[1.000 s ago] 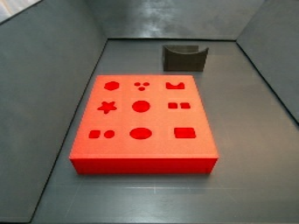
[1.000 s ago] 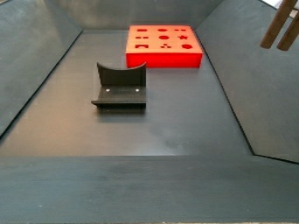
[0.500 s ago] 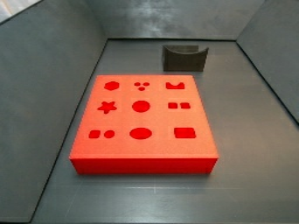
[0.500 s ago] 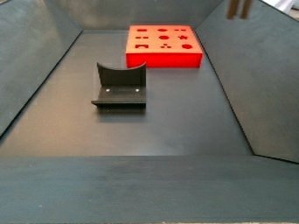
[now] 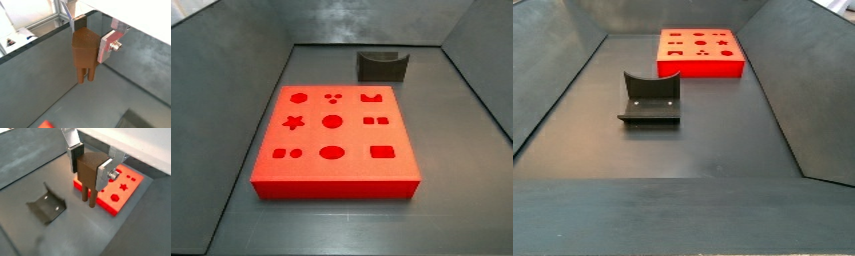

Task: Pick up the 3 prong object. Move up. Move to above the board. Insert the 3 prong object.
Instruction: Move to above the board, then insert the 3 prong object.

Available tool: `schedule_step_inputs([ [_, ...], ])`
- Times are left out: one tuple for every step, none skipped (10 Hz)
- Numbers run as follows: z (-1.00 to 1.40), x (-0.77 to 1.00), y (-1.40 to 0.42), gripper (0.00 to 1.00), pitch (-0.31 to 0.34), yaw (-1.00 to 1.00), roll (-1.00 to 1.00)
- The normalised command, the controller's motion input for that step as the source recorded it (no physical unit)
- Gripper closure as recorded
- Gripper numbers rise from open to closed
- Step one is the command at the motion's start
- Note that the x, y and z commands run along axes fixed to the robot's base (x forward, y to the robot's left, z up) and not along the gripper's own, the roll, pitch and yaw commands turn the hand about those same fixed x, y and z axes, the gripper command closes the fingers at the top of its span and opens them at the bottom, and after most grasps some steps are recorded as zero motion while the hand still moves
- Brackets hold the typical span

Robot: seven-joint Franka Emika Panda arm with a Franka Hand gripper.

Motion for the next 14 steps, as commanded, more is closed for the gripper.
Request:
schedule_step_inputs([
  [0.04, 0.30, -1.00, 1.00, 0.115, 0.01, 0.00],
  [0.04, 0.31, -1.00, 1.00, 0.122, 0.01, 0.00],
  [0.04, 0.32, -1.00, 1.00, 0.123, 0.01, 0.00],
  [0.05, 0.33, -1.00, 1.00, 0.121, 0.01, -0.01],
  [0.05, 0.34, -1.00, 1.00, 0.120, 0.01, 0.00],
  [0.06, 0.35, -1.00, 1.00, 0.127, 0.01, 0.00],
  [0.06, 0.36, -1.00, 1.00, 0.129, 0.01, 0.00],
  [0.06, 0.39, -1.00, 1.00, 0.134, 0.01, 0.01],
  [0.06, 0.37, -0.90, 1.00, 0.132, 0.01, 0.01],
  [0.05, 0.25, -0.53, 1.00, 0.140, 0.01, 0.03],
  [0.04, 0.20, -0.37, 1.00, 0.133, 0.01, 0.04],
  [0.03, 0.12, -0.20, 1.00, 0.098, 0.01, 0.05],
  [-0.03, 0.00, 0.00, 1.00, 0.000, 0.00, 0.00],
  [-0.05, 0.00, 0.01, 1.00, 0.000, 0.00, 0.00],
])
